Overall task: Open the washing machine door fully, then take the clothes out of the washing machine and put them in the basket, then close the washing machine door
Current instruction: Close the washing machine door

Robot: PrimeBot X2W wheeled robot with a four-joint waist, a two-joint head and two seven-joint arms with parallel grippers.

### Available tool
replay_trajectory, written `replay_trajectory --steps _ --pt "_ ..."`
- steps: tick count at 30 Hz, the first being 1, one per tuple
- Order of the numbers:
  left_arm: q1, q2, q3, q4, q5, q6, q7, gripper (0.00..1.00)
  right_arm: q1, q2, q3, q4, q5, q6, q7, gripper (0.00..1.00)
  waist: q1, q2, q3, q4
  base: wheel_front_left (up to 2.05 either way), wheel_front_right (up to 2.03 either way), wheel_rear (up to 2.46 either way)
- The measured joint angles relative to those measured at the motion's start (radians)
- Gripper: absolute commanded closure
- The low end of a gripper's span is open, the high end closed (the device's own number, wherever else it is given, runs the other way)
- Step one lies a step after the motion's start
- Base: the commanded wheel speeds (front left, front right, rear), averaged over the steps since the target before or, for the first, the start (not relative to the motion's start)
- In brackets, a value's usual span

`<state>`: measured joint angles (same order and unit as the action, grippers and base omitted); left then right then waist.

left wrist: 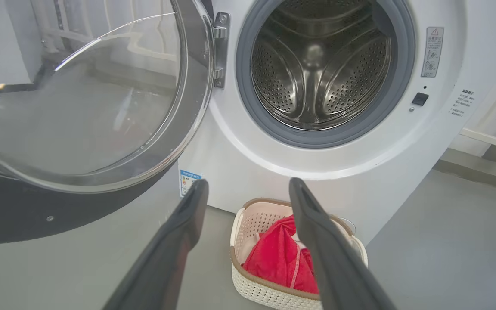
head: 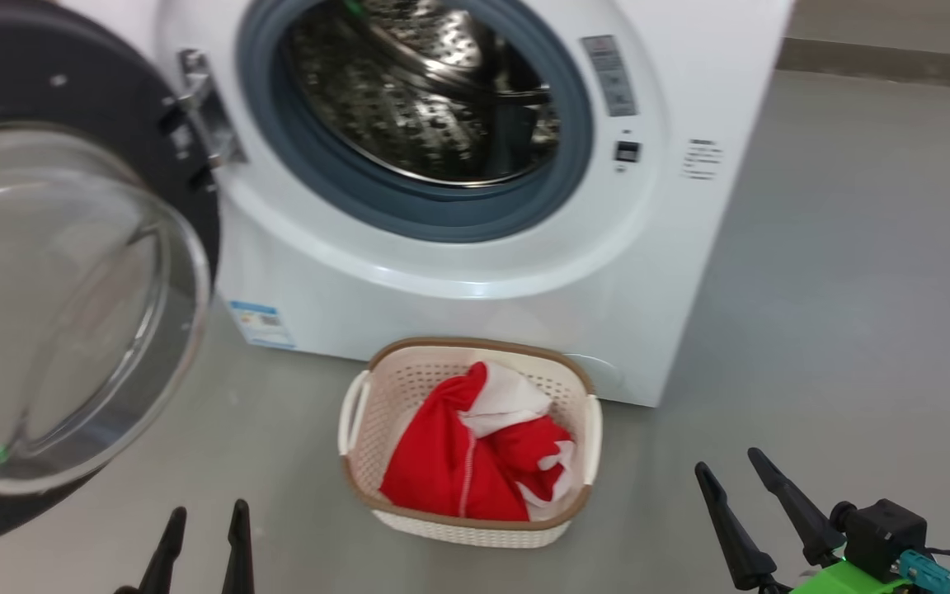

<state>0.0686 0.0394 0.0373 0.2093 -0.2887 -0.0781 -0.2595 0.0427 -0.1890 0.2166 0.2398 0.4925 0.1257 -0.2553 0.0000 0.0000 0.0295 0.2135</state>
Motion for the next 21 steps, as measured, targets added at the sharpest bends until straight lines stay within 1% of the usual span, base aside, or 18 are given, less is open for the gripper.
replay_trajectory --steps 6,9,14,18,21 --pt "0.022 0.0 -0.006 0.005 -0.022 0.011 0.0 0.0 -0.007 -0.006 0.03 0.003 0.001 0.0 0.0 0.0 0.0 0.0 -0.003 0.087 0.0 0.0 0.0" --pt "0.03 0.0 -0.014 0.004 -0.031 0.026 0.0 0.0 -0.007 -0.009 0.039 0.006 0.005 0.0 0.0 0.0 0.0 0.0001 -0.005 0.13 0.0 0.0 0.0" --pt "0.035 0.001 -0.024 0.004 -0.04 0.038 0.0 0.0 -0.007 -0.01 0.057 0.009 0.008 0.0 0.0 0.0 0.0 0.0001 -0.01 0.2 0.0 0.0 0.0" --pt "0.037 0.001 -0.031 0.004 -0.059 0.058 0.0 0.0 -0.008 -0.01 0.066 0.014 0.008 0.0 0.0 0.0 0.0 0.0001 -0.016 0.25 0.0 0.0 0.0" --pt "0.065 0.002 -0.031 -0.012 -0.085 0.08 0.0 0.0 -0.031 -0.01 0.099 0.019 0.012 0.0 0.0 0.0 0.0 0.0 -0.02 0.286 0.0 0.0 0.0"
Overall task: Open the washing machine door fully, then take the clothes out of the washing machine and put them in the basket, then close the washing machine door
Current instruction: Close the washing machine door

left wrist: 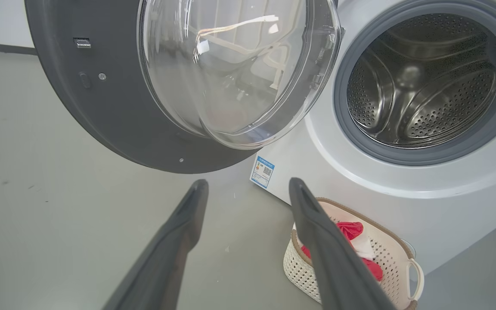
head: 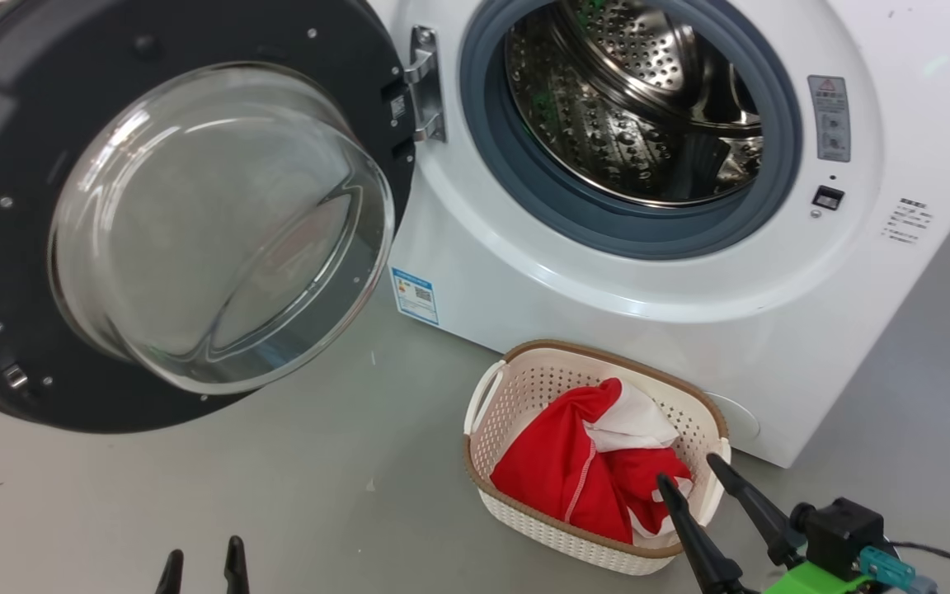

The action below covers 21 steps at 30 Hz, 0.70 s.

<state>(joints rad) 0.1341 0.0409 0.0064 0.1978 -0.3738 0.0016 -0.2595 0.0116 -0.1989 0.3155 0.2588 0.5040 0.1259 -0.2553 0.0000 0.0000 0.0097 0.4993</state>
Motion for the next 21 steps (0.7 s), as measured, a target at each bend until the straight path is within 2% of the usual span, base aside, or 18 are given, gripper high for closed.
replay_trajectory --steps 8,14,15,17,21 --pt "0.013 0.0 -0.006 -0.037 -0.022 0.032 0.0 0.0 -0.037 -0.013 0.028 0.011 0.01 0.0 0.0 0.0 0.0 0.0 0.01 0.019 0.0 0.0 0.0" --pt "0.013 0.0 -0.006 -0.059 -0.034 0.033 0.0 0.0 -0.044 -0.015 0.038 0.014 0.025 0.0 0.0 0.0 -0.0001 0.0 0.013 0.019 0.0 0.0 0.0" --pt "0.012 0.0 -0.003 -0.067 -0.039 0.033 0.0 0.3 -0.044 -0.015 0.038 0.014 0.025 0.0 0.0 0.0 0.0 0.0 0.012 0.018 0.0 0.0 0.0" --pt "0.011 0.0 0.015 -0.086 -0.062 0.024 0.0 1.0 -0.044 -0.015 0.033 0.014 0.025 0.0 0.0 0.0 0.0 0.0 0.012 0.017 0.0 0.0 0.0" --pt "-0.017 -0.001 0.085 -0.147 -0.062 -0.013 0.0 1.0 -0.042 -0.014 0.014 0.012 0.024 0.0 0.0 0.0 0.0 0.0 0.01 0.012 0.0 0.0 0.0"
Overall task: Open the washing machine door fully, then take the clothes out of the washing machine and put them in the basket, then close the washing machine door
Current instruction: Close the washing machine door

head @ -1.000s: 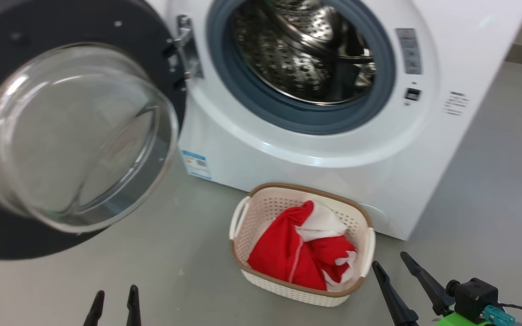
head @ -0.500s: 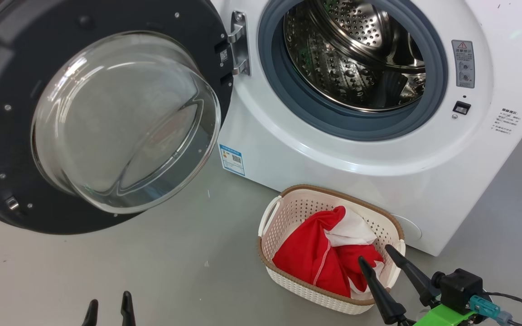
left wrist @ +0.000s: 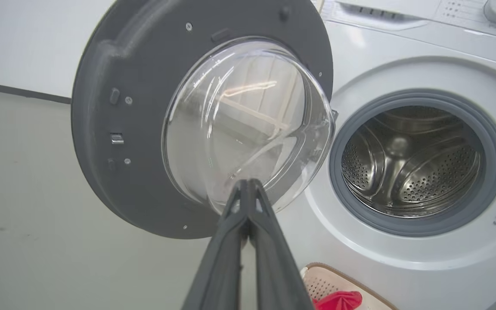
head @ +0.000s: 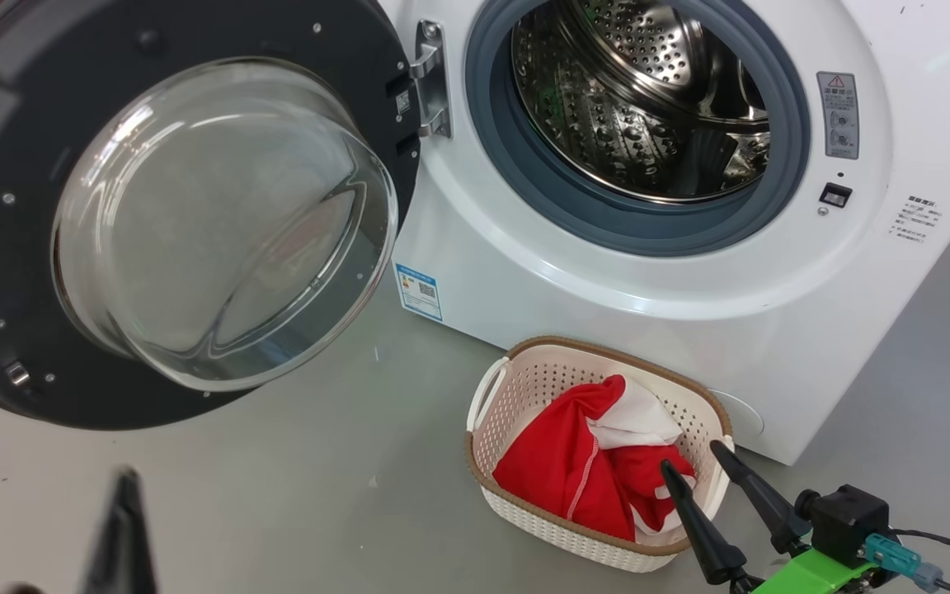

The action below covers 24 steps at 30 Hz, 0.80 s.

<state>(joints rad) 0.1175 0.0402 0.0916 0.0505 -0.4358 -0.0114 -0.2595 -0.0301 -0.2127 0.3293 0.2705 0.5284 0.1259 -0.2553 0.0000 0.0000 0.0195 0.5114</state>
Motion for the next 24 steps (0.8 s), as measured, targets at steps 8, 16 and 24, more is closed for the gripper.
replay_trajectory --steps 8,16,24 --pt "-0.239 0.016 0.211 -0.106 0.043 -0.095 0.0 1.0 0.036 0.007 -0.04 -0.013 -0.002 0.0 0.0 0.0 0.0 0.0 0.006 -0.009 0.0 0.0 0.0" --pt "-0.637 0.264 0.346 0.041 -0.108 -0.112 -0.002 1.0 0.04 0.001 -0.051 -0.025 -0.008 0.0 0.0 0.0 0.0 0.0 0.045 -0.044 0.0 0.0 0.0" --pt "-0.883 0.426 0.337 0.361 -0.255 -0.113 0.002 1.0 0.021 -0.009 -0.053 -0.031 -0.009 0.0 0.0 0.0 0.0 0.0 0.091 -0.084 0.0 0.0 0.0"
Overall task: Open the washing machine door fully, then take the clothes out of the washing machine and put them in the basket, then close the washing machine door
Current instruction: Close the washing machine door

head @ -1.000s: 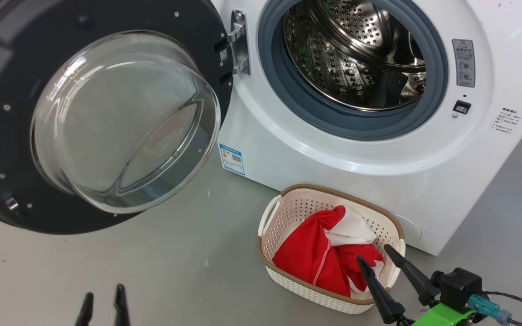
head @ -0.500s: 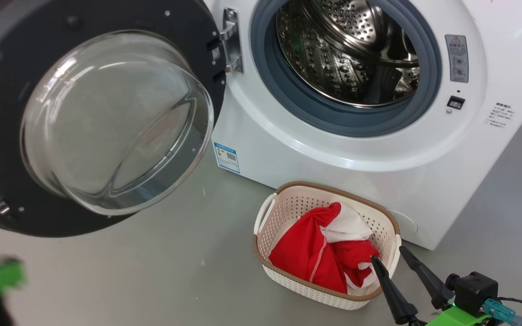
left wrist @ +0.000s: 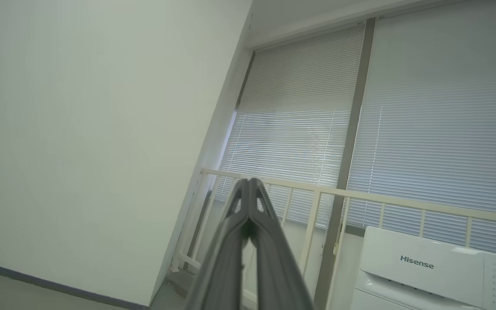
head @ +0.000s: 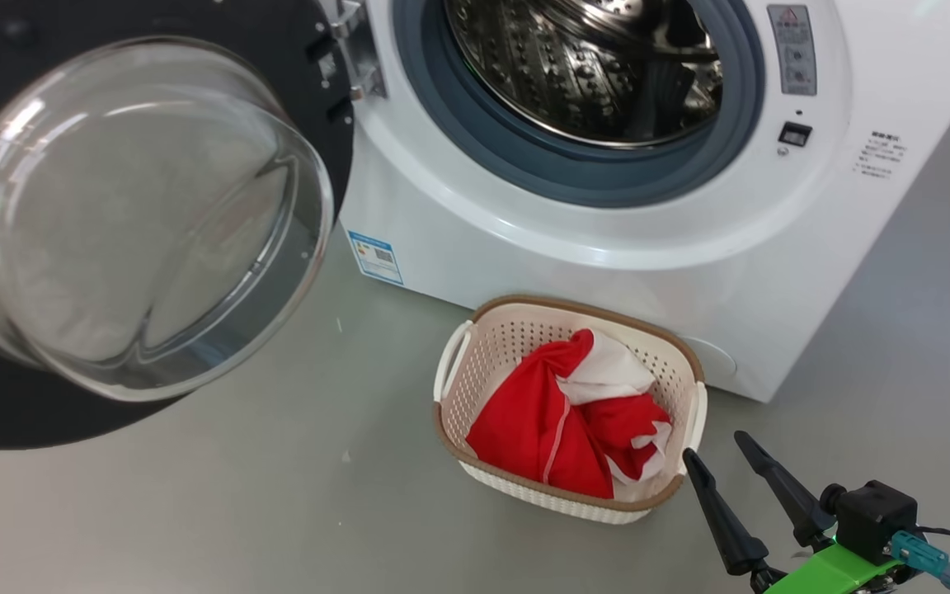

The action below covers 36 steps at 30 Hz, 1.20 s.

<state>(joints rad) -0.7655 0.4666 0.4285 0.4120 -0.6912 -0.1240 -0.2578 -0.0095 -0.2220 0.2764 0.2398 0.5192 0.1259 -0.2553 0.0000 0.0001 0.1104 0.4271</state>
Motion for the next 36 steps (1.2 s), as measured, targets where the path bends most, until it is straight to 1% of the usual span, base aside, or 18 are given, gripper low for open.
replay_trajectory --steps 3,5,6,7,10,11,13,15,17,18,21,23,30,36 --pt "-0.075 0.054 -0.003 0.131 -0.044 0.0 0.028 1.0 -0.001 -0.006 0.0 -0.002 0.0 0.0 0.0 0.0 0.0 0.0 0.02 -0.014 0.0 0.0 0.0" --pt "-0.12 0.081 -0.002 0.214 -0.08 0.0 0.057 1.0 -0.005 -0.011 0.0 -0.005 0.0 0.0 0.0 0.0 0.0 0.0 0.034 -0.022 0.0 0.0 0.0" --pt "-0.12 0.081 -0.002 0.214 -0.08 0.0 0.057 1.0 -0.005 -0.011 0.0 -0.005 0.0 0.0 0.0 0.0 0.0 0.0 0.034 -0.022 0.0 0.0 0.0" --pt "-0.138 0.096 -0.005 0.258 -0.081 0.0 0.074 1.0 -0.011 -0.014 0.0 -0.005 0.0 0.0 0.0 0.0 0.0 0.0 0.04 -0.026 0.0 0.0 0.0" --pt "-0.191 0.131 -0.008 0.392 -0.106 0.0 0.16 1.0 -0.03 -0.022 -0.001 -0.011 0.0 0.0 0.0 0.0 0.0 -0.0001 0.059 -0.037 0.0 0.0 0.0" --pt "-0.208 0.142 -0.008 0.437 -0.115 0.001 0.201 1.0 -0.035 -0.023 0.0 -0.011 0.0 0.0 0.0 0.0 0.0 0.0 0.064 -0.04 0.0 0.0 0.0" --pt "-0.247 0.156 -0.008 0.526 -0.157 0.002 0.319 1.0 -0.037 -0.024 0.0 -0.013 0.0 0.0 0.0 0.0 0.0 0.0 0.074 -0.047 0.0 0.0 0.0" --pt "-0.266 0.171 -0.016 0.583 -0.157 0.023 0.394 1.0 -0.037 -0.023 0.001 -0.013 0.0 0.0 0.0 0.0 0.0 0.0 0.081 -0.054 0.0 0.0 0.0" --pt "-0.283 0.18 -0.017 0.628 -0.173 0.031 0.466 1.0 -0.037 -0.023 0.001 -0.013 0.0 0.0 0.0 0.0 0.0 0.0 0.083 -0.06 0.0 0.0 0.0" --pt "-0.285 0.184 -0.022 0.643 -0.174 0.038 0.497 1.0 -0.037 -0.022 0.001 -0.013 0.0 0.0 0.0 0.0 0.0 0.0 0.084 -0.061 0.0 0.0 0.0" --pt "-0.287 0.186 -0.036 0.682 -0.185 0.04 0.59 1.0 -0.037 -0.022 0.0 -0.013 0.0 0.0 0.0 0.0 0.0 0.0 0.085 -0.059 0.0 0.0 0.0" --pt "-0.287 0.184 -0.041 0.698 -0.192 0.048 0.634 1.0 -0.037 -0.021 0.0 -0.013 0.0 0.0 0.0 0.0 0.0 0.0 0.085 -0.056 0.0 0.0 0.0" --pt "-0.288 0.174 -0.053 0.707 -0.208 0.053 0.737 1.0 -0.037 -0.021 0.001 -0.013 0.0 0.0 0.0 0.0 0.0 0.0 0.087 -0.054 0.0 0.0 0.0" --pt "-0.285 0.177 -0.058 0.697 -0.221 0.052 0.813 1.0 -0.037 -0.021 0.001 -0.013 0.0 0.0 0.0 0.0 0.0 0.0 0.082 -0.054 0.0 0.0 0.0"
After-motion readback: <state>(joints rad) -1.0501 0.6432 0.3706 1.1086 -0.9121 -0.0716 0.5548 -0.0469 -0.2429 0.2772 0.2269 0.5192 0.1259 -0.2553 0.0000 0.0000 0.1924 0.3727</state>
